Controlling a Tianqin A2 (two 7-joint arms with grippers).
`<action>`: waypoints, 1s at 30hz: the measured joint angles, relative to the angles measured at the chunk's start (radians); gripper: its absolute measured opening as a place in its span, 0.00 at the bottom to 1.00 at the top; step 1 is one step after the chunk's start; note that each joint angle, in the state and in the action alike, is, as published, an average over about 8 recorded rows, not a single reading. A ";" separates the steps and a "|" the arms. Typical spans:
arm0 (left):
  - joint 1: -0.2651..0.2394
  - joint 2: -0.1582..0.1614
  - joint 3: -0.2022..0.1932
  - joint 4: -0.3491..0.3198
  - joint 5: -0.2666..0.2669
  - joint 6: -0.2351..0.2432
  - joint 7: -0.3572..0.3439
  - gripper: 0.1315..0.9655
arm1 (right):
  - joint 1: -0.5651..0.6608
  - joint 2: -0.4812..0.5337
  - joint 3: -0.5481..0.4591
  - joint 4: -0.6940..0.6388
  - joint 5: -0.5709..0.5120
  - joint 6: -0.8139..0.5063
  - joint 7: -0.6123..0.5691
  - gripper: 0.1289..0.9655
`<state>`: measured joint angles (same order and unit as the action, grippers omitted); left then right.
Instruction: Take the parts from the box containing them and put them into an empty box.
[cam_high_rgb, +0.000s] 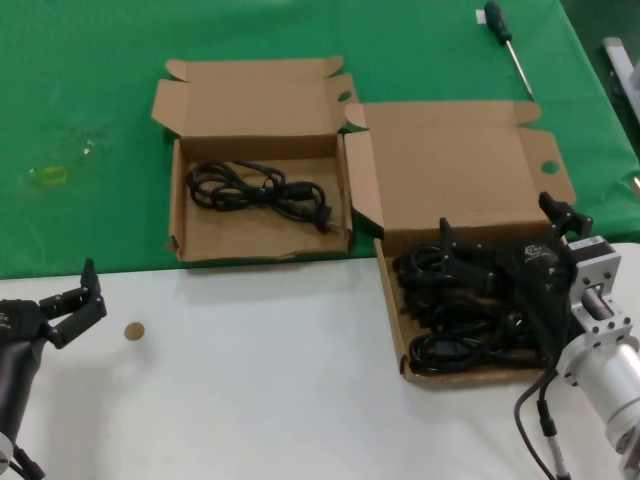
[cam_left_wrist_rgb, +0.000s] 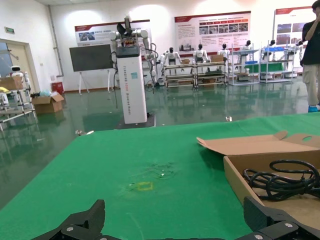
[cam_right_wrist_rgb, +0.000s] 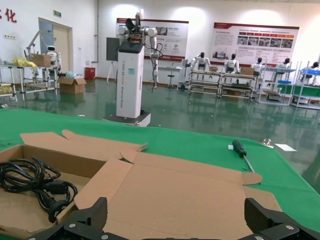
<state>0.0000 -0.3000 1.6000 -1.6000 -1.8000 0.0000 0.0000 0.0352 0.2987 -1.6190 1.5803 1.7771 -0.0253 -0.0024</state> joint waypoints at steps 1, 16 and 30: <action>0.000 0.000 0.000 0.000 0.000 0.000 0.000 1.00 | 0.000 0.000 0.000 0.000 0.000 0.000 0.000 1.00; 0.000 0.000 0.000 0.000 0.000 0.000 0.000 1.00 | 0.000 0.000 0.000 0.000 0.000 0.000 0.000 1.00; 0.000 0.000 0.000 0.000 0.000 0.000 0.000 1.00 | 0.000 0.000 0.000 0.000 0.000 0.000 0.000 1.00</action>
<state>0.0000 -0.3000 1.6000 -1.6000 -1.8000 0.0000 0.0000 0.0352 0.2987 -1.6190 1.5803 1.7771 -0.0253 -0.0024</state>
